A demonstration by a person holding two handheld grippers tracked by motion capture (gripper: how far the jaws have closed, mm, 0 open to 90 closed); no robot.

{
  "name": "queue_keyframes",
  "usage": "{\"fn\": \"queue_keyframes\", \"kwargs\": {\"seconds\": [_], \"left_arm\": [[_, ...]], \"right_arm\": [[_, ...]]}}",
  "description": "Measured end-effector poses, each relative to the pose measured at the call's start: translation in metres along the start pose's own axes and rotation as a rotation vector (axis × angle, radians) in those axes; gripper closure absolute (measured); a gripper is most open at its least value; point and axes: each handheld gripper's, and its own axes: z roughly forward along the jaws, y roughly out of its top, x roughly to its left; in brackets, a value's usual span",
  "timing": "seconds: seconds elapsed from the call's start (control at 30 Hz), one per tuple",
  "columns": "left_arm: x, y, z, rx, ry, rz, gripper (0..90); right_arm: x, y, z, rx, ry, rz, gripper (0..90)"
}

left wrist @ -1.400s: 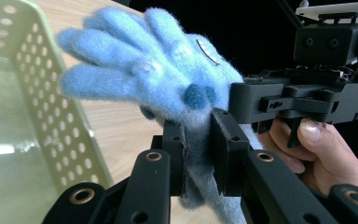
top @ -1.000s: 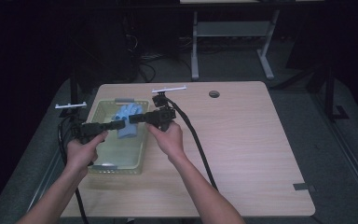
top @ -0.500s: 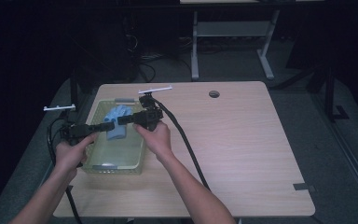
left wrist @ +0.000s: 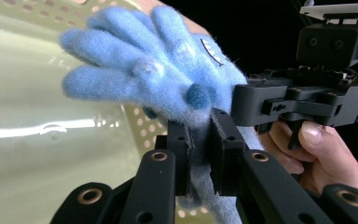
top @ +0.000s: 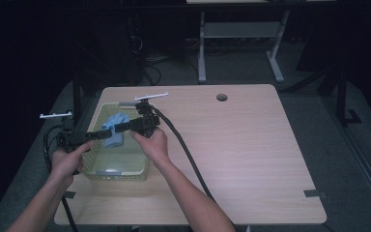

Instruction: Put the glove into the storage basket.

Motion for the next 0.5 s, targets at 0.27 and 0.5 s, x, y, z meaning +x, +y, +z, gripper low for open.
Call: {"fn": "queue_keyframes", "kwargs": {"seconds": [0.27, 0.5], "left_arm": [[0.013, -0.002, 0.001, 0.02, 0.009, -0.029, 83.0], [0.023, -0.002, 0.001, 0.036, 0.019, -0.028, 83.2]], "right_arm": [[-0.011, -0.006, 0.012, 0.018, -0.006, 0.025, 81.1], [-0.018, -0.009, 0.022, 0.025, -0.016, 0.041, 80.6]]}}
